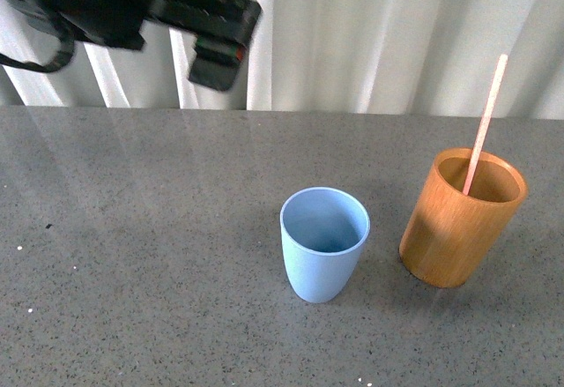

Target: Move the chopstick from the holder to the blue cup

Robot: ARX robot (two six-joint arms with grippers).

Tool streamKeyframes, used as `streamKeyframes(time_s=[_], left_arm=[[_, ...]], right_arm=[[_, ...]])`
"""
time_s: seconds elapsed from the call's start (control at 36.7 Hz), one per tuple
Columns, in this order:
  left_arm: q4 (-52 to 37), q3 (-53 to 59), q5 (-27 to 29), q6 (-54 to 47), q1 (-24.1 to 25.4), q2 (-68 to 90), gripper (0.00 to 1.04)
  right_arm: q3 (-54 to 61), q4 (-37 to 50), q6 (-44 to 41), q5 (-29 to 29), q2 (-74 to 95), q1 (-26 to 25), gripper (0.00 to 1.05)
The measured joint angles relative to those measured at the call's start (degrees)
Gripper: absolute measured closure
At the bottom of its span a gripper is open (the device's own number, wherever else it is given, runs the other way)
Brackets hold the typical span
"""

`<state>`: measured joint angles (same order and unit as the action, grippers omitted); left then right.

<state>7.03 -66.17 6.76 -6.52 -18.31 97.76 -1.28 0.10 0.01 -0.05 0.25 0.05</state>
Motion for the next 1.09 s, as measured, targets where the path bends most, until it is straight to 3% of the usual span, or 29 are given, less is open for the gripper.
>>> streamKeyframes(time_s=[0.19, 0.27, 0.38, 0.44, 0.49, 0.6, 0.76, 1.01, 1.09], left_arm=[[-36.48, 24.24, 15.80, 6.58, 8.61, -18.62, 0.07], [-37.86, 34.75, 17.77, 11.96, 10.95, -28.48, 0.07], [-37.88, 36.81, 18.27, 14.38, 11.41, -30.80, 0.07], [-39.34, 37.33, 15.06, 13.97, 11.78, -30.69, 0.09], [-44.94, 39.76, 6.16, 11.80, 12.87, -30.73, 0.18], [-49.53, 44.87, -2.36, 8.85, 13.84, -33.24, 0.36], [-50.18, 50.36, -6.32, 7.43, 16.85, -38.45, 0.63], [-49.22, 56.41, -6.69, 7.15, 18.23, -45.72, 1.01], [-47.89, 58.40, -6.75, 6.82, 18.23, -48.78, 1.01]], right_arm=[[-0.02, 0.00, 0.00, 0.00, 0.00, 0.00, 0.10], [-0.02, 0.00, 0.00, 0.00, 0.00, 0.00, 0.10], [-0.02, 0.00, 0.00, -0.04, 0.00, 0.00, 0.10], [-0.02, 0.00, 0.00, -0.04, 0.00, 0.00, 0.10], [-0.02, 0.00, 0.00, -0.02, 0.00, 0.00, 0.10], [-0.02, 0.00, 0.00, 0.13, 0.00, 0.00, 0.10], [-0.02, 0.00, 0.00, 0.11, 0.00, 0.00, 0.10], [-0.02, 0.00, 0.00, 0.11, 0.00, 0.00, 0.10], [-0.02, 0.00, 0.00, 0.11, 0.00, 0.00, 0.10]])
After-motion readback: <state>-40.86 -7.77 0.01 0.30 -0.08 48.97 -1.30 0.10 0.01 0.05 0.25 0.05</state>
